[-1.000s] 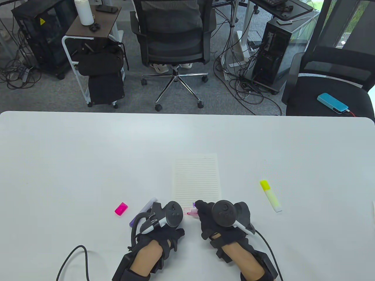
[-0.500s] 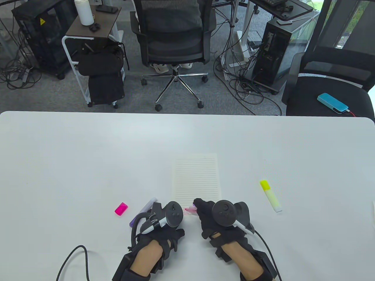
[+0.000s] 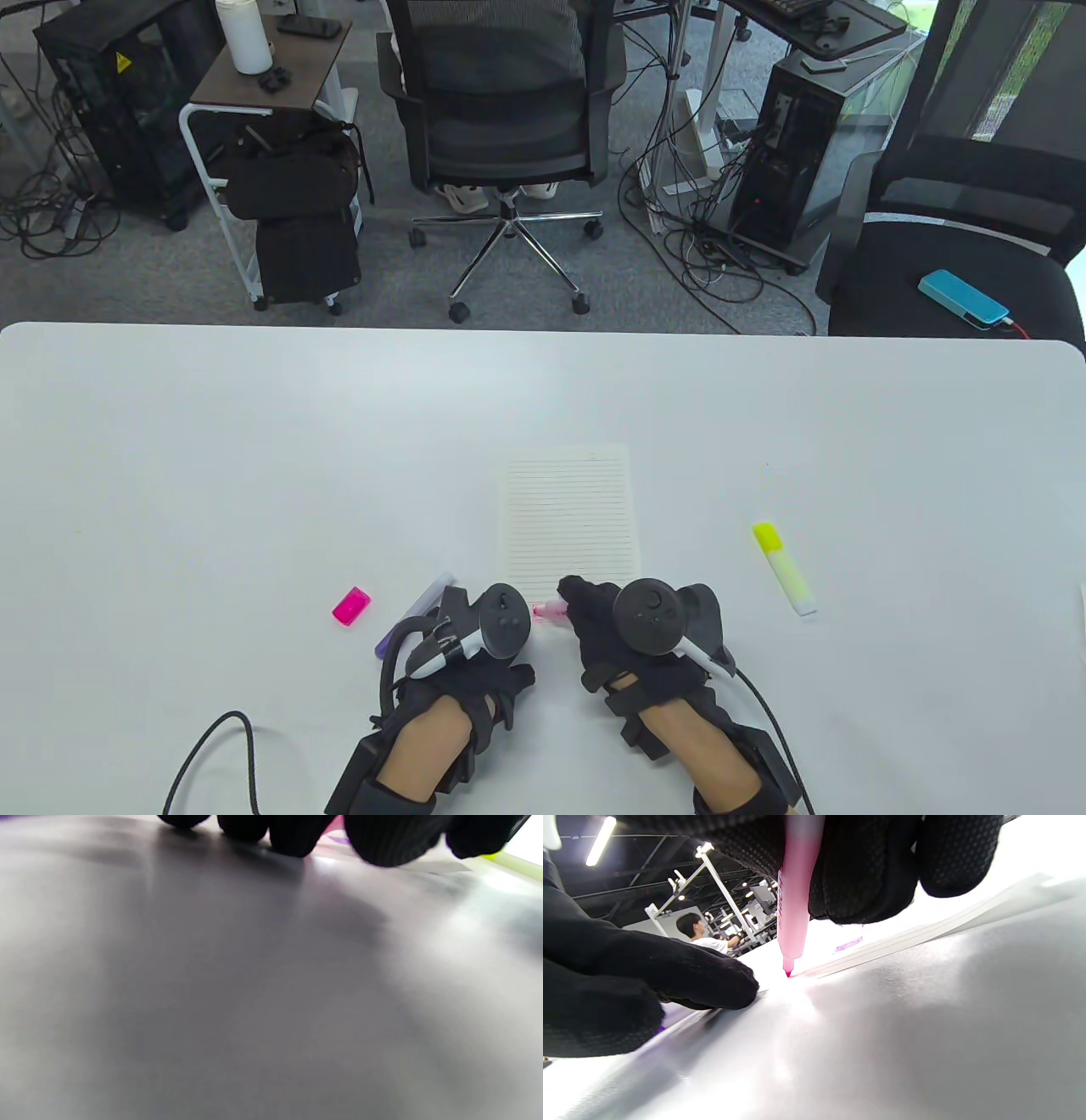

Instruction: Apply highlighter ink on paper

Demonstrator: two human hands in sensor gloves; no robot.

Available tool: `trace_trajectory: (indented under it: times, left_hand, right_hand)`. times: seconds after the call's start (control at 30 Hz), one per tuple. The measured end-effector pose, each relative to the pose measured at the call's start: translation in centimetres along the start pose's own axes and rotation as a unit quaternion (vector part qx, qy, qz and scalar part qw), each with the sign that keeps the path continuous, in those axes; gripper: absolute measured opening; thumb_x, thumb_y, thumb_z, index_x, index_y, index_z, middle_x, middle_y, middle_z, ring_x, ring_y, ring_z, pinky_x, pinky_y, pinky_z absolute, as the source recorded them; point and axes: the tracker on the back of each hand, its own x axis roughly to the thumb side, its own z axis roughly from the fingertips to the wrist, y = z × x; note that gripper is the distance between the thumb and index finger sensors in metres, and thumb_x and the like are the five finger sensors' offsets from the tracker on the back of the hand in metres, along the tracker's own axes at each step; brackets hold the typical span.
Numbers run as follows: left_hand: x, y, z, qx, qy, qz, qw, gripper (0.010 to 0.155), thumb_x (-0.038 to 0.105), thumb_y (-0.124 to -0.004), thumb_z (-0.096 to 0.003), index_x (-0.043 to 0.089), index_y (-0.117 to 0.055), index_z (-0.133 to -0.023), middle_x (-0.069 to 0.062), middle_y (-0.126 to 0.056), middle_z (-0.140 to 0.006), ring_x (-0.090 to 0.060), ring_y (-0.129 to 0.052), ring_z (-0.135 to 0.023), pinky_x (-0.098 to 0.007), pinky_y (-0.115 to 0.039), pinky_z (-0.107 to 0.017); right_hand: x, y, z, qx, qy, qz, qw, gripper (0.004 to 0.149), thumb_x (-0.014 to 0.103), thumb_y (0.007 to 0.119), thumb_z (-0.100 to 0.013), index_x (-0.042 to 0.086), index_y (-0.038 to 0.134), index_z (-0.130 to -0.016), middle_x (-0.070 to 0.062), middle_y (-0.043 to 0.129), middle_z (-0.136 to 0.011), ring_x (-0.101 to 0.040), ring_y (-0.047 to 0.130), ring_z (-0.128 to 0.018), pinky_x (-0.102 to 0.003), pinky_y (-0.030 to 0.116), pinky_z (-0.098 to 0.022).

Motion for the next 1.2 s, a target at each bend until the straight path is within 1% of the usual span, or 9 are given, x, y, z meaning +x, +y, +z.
trace_trajectory:
  times: [0.07, 0.2, 0.37, 0.47, 0.57, 0.73, 0.93, 1.07, 1.2]
  left_hand:
    - [-0.01, 0.00, 0.00, 0.000, 0.000, 0.000, 1.000, 0.069, 0.053, -0.071, -0.0431, 0.027, -0.055, -0.105, 0.000, -0.044, -0.113, -0.041, -0.044, -0.103, -0.067, -0.032, -0.071]
    - [-0.02, -0.01, -0.01, -0.001, 0.000, 0.002, 1.000, 0.069, 0.053, -0.071, -0.0431, 0.027, -0.055, -0.105, 0.000, -0.043, -0.113, -0.040, -0.044, -0.103, -0.067, -0.032, -0.071]
    - [-0.04, -0.03, -0.02, -0.001, 0.000, 0.002, 1.000, 0.069, 0.053, -0.071, -0.0431, 0.027, -0.055, -0.105, 0.000, -0.043, -0.113, -0.041, -0.044, -0.103, -0.067, -0.032, -0.071]
    - [-0.05, -0.04, -0.03, -0.001, 0.000, 0.004, 1.000, 0.069, 0.053, -0.071, -0.0431, 0.027, -0.055, -0.105, 0.000, -0.043, -0.113, -0.041, -0.044, -0.103, -0.067, -0.033, -0.071]
    - [-0.07, -0.05, -0.03, -0.002, -0.001, 0.004, 1.000, 0.069, 0.053, -0.071, -0.0431, 0.027, -0.055, -0.105, 0.000, -0.043, -0.113, -0.041, -0.044, -0.103, -0.067, -0.032, -0.071]
    - [-0.08, -0.05, -0.03, -0.002, 0.000, 0.004, 1.000, 0.069, 0.053, -0.071, -0.0430, 0.027, -0.055, -0.105, 0.000, -0.043, -0.113, -0.041, -0.044, -0.103, -0.067, -0.033, -0.071]
    - [-0.08, -0.05, -0.03, -0.002, -0.001, 0.005, 1.000, 0.069, 0.053, -0.071, -0.0431, 0.027, -0.055, -0.105, 0.000, -0.043, -0.113, -0.040, -0.043, -0.103, -0.067, -0.033, -0.071]
    - [-0.08, -0.05, -0.03, -0.002, -0.001, 0.005, 1.000, 0.069, 0.053, -0.071, -0.0431, 0.027, -0.054, -0.105, 0.000, -0.043, -0.113, -0.040, -0.043, -0.103, -0.067, -0.033, -0.071]
    - [-0.15, -0.04, 0.01, -0.003, -0.001, 0.009, 1.000, 0.069, 0.053, -0.071, -0.0431, 0.027, -0.055, -0.105, 0.000, -0.043, -0.113, -0.040, -0.043, -0.103, -0.067, -0.033, -0.071]
  right_hand:
    - [-0.08, -0.02, -0.05, 0.002, 0.001, 0.000, 1.000, 0.042, 0.031, 0.070, -0.064, 0.020, 0.068, -0.104, -0.018, 0.085, -0.085, -0.035, 0.092, -0.056, -0.060, 0.071, -0.058]
    - [0.07, -0.34, 0.07, 0.015, -0.003, -0.019, 1.000, 0.041, 0.030, 0.072, -0.063, 0.017, 0.072, -0.101, -0.019, 0.089, -0.079, -0.034, 0.093, -0.051, -0.060, 0.073, -0.055]
    - [-0.18, 0.02, -0.11, -0.002, 0.004, 0.002, 1.000, 0.042, 0.031, 0.070, -0.064, 0.020, 0.068, -0.104, -0.018, 0.085, -0.084, -0.035, 0.092, -0.056, -0.059, 0.071, -0.057]
    - [-0.24, -0.09, -0.07, 0.001, 0.003, -0.006, 1.000, 0.041, 0.031, 0.070, -0.063, 0.018, 0.070, -0.103, -0.019, 0.087, -0.082, -0.034, 0.092, -0.053, -0.059, 0.072, -0.056]
    - [-0.16, -0.26, -0.06, 0.022, 0.001, -0.031, 0.999, 0.041, 0.030, 0.072, -0.063, 0.016, 0.073, -0.101, -0.018, 0.089, -0.078, -0.034, 0.093, -0.049, -0.059, 0.073, -0.054]
    - [-0.29, -0.05, -0.13, -0.005, 0.006, 0.001, 1.000, 0.042, 0.031, 0.070, -0.064, 0.019, 0.069, -0.104, -0.018, 0.086, -0.083, -0.034, 0.092, -0.054, -0.059, 0.072, -0.057]
    - [-0.36, -0.32, -0.12, 0.021, 0.004, -0.032, 0.999, 0.041, 0.030, 0.072, -0.063, 0.016, 0.073, -0.101, -0.019, 0.089, -0.078, -0.034, 0.093, -0.049, -0.059, 0.073, -0.054]
    - [-0.50, -0.03, -0.19, -0.003, 0.008, -0.003, 1.000, 0.042, 0.031, 0.070, -0.064, 0.019, 0.069, -0.104, -0.019, 0.086, -0.082, -0.034, 0.092, -0.054, -0.059, 0.072, -0.056]
    - [-0.55, -0.20, -0.18, 0.013, 0.005, -0.023, 1.000, 0.041, 0.030, 0.071, -0.063, 0.017, 0.072, -0.102, -0.019, 0.088, -0.079, -0.034, 0.093, -0.050, -0.059, 0.073, -0.055]
